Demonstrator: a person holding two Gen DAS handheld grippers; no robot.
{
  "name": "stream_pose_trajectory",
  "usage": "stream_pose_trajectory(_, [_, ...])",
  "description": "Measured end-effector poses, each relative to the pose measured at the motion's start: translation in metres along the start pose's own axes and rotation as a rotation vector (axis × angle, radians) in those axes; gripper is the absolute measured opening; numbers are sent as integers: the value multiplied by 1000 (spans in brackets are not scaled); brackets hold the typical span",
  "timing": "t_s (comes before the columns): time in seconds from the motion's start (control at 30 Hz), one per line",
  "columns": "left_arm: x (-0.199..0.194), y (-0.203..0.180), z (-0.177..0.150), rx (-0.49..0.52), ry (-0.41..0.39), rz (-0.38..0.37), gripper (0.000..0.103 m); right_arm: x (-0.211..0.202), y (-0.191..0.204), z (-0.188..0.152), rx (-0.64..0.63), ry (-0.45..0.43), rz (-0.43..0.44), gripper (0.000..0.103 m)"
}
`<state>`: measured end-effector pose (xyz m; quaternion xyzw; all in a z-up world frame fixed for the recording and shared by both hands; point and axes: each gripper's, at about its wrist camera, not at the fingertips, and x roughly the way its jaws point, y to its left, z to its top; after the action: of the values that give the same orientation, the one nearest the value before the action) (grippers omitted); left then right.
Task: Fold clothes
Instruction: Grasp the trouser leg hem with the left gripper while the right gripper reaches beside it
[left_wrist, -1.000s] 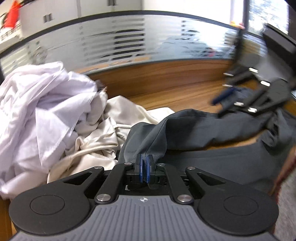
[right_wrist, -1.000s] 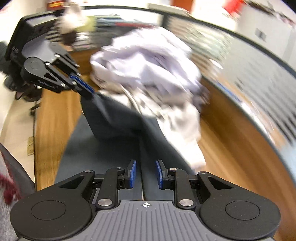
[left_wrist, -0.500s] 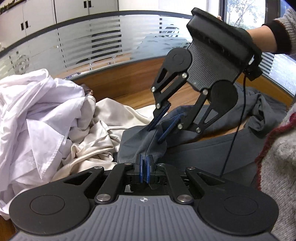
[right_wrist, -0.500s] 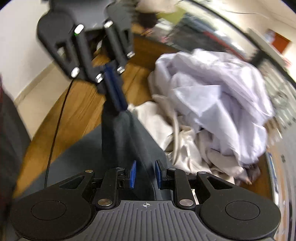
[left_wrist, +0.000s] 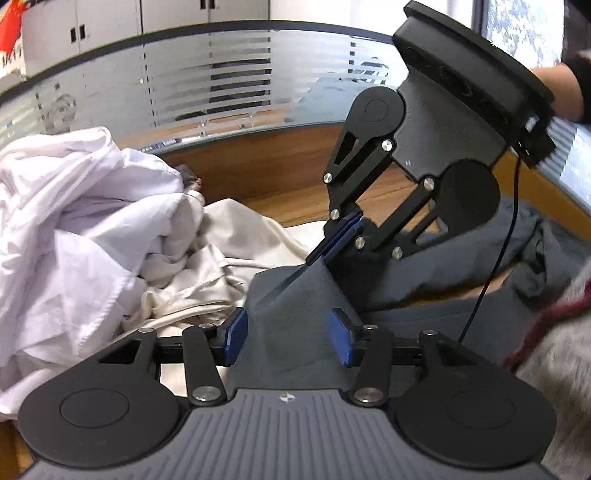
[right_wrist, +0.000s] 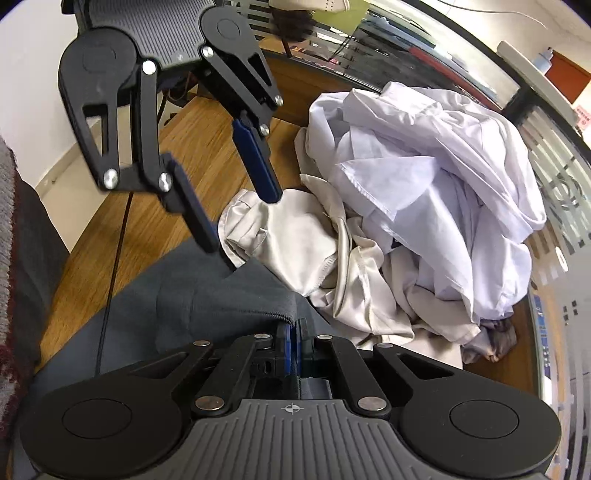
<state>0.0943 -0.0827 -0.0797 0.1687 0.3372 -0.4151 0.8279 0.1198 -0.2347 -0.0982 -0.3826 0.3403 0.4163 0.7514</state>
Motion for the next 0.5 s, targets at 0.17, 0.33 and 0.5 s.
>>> stream_pose_trajectory(0.17, [17, -13, 5, -54, 7, -13, 58, -4, 1, 1, 36, 6, -27, 5])
stream_pose_trajectory(0.33, [28, -32, 10, -67, -9, 51, 58, -6, 1, 3, 76, 18, -55, 5])
stream_pose_trajectory(0.5, [41, -44, 18, -84, -16, 116, 55, -10, 0, 6, 158, 3, -68, 5])
